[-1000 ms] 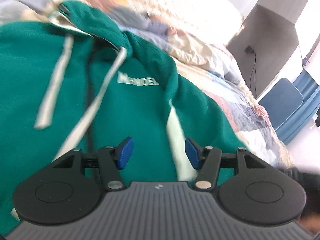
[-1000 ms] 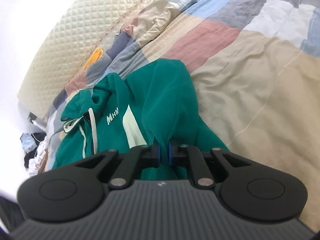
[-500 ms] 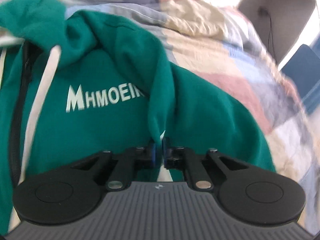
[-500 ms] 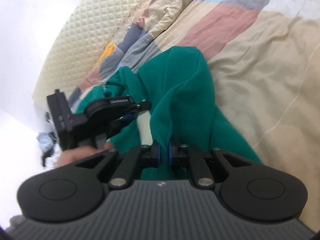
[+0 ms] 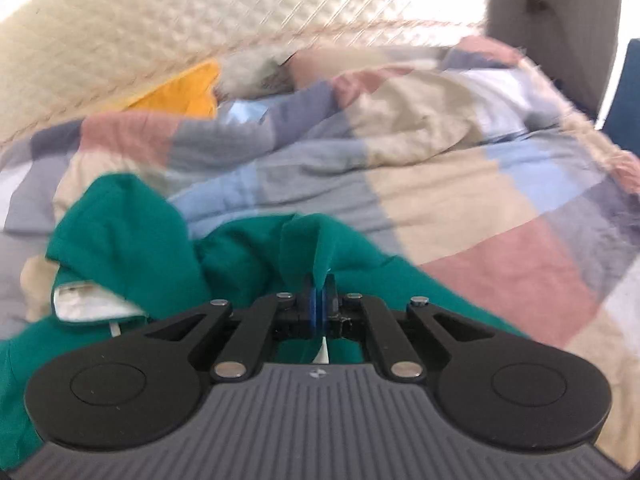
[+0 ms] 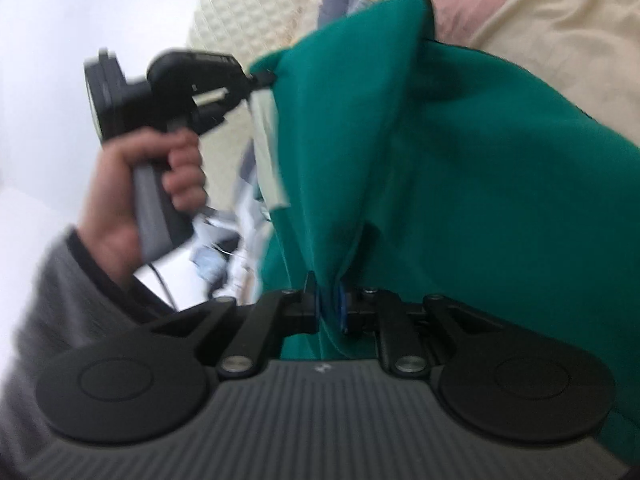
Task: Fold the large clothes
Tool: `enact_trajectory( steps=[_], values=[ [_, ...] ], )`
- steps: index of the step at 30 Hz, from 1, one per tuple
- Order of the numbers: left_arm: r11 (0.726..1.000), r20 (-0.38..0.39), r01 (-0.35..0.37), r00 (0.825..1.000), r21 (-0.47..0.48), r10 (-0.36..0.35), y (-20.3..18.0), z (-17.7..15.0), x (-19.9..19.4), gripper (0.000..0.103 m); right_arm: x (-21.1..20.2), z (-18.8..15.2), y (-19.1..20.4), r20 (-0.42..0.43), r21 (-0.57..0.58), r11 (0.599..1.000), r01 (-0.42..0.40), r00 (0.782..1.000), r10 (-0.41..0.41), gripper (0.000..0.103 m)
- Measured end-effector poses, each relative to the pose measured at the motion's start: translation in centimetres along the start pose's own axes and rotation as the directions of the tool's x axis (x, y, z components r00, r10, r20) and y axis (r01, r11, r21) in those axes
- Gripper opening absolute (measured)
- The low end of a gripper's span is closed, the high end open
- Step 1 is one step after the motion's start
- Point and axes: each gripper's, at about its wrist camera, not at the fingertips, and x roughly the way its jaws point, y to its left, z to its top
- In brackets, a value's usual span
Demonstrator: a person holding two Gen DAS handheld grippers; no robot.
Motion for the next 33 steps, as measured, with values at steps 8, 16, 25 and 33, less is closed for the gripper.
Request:
enact_trajectory(
  steps=[8, 16, 25, 33],
  values=[
    [0.979, 0.020, 0.060, 0.998, -0.196, -0.057, 3.7, -6.1, 1.3, 0.028, 1.1, -0.1, 0.0, -0.030, -0.057, 0.991, 0.118, 0.992, -0.120, 0.013],
    [0.915, 0.039, 0.168, 0.985, -0.366, -0.166, 9.4, -17.5, -8.6, 0.053, 0.3, -0.3, 1.1, -0.020, -0.088, 0.986, 0.144, 0.989, -0.146, 0.013],
    [0.813, 0.048, 0.337, 0.932, -0.475, -0.359, 9.5, -32.7, -17.8, 0.056, -1.4, -0.9, 3.0, 0.018, -0.202, 0.959, 0.198, 0.980, -0.199, 0.013],
    [0.793, 0.109, 0.404, 0.910, -0.456, -0.401, 6.9, -35.7, -17.6, 0.062, -2.5, -2.2, 4.3, 0.015, -0.191, 0.955, 0.228, 0.973, -0.229, 0.014]
  ],
)
